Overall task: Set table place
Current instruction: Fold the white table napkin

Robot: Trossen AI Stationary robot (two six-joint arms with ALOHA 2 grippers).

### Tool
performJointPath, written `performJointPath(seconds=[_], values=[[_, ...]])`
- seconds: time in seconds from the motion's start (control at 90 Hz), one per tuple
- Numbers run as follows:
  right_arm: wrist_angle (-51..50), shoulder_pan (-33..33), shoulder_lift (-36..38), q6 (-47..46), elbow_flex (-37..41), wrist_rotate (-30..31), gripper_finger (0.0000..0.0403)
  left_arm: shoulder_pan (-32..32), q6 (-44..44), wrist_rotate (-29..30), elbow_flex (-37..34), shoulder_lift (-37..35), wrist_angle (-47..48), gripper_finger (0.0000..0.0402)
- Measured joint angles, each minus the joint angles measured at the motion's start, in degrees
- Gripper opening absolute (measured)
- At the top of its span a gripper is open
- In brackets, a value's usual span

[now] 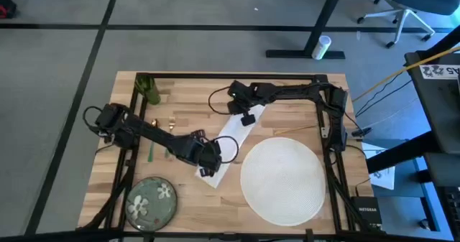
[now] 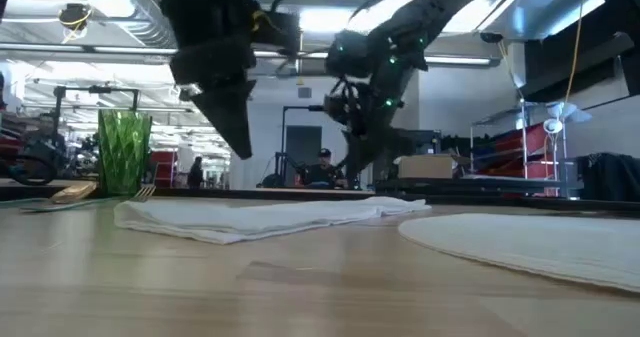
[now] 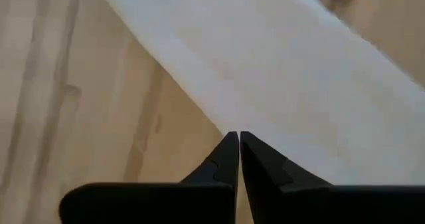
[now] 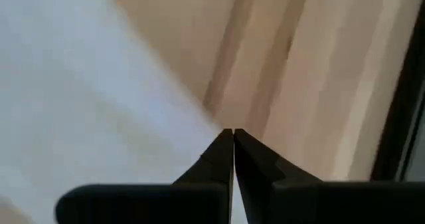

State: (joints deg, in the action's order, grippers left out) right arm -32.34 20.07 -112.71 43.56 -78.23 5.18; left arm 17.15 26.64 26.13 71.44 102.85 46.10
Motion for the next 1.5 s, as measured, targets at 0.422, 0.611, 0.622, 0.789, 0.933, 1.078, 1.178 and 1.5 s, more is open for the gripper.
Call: performJointPath(seconds=[0.422,0.611,0.622,0.789,0.933,1.078,1.178,1.5], values=[[0.19,6.00,-0.02,-3.09,4.49,2.80,0.0000,1.74,5.04,-6.03,-7.49,-0.02,-4.00,0.0000],[3.17,7.47,-0.29,-2.74,4.53,-1.50,0.0000,2.18,7.52,-7.78,-9.25,-0.09,-8.39,0.0000],[3.30,7.46,-0.44,-2.72,4.52,-1.64,0.0000,2.25,7.79,-7.78,-9.25,-0.09,-8.35,0.0000],[4.27,7.83,-3.18,-2.61,4.27,-2.40,0.0000,4.12,11.21,-8.01,-9.25,-0.09,-6.51,0.0000],[5.44,7.69,-5.16,-2.60,4.04,-3.03,0.0000,5.66,15.35,-8.08,-9.45,-0.04,-3.82,0.0000],[7.15,7.72,-5.46,-3.30,3.35,-5.02,0.0000,6.65,19.19,-8.32,-12.13,0.07,-9.84,0.0000],[6.45,7.72,-5.83,-3.30,1.36,-5.63,0.0000,6.88,21.20,-8.12,-14.40,-0.21,-14.25,0.0000],[6.41,7.59,-6.08,-3.28,-1.34,-12.45,0.0000,6.88,25.52,-7.48,-16.92,-0.16,-21.46,0.0000]])
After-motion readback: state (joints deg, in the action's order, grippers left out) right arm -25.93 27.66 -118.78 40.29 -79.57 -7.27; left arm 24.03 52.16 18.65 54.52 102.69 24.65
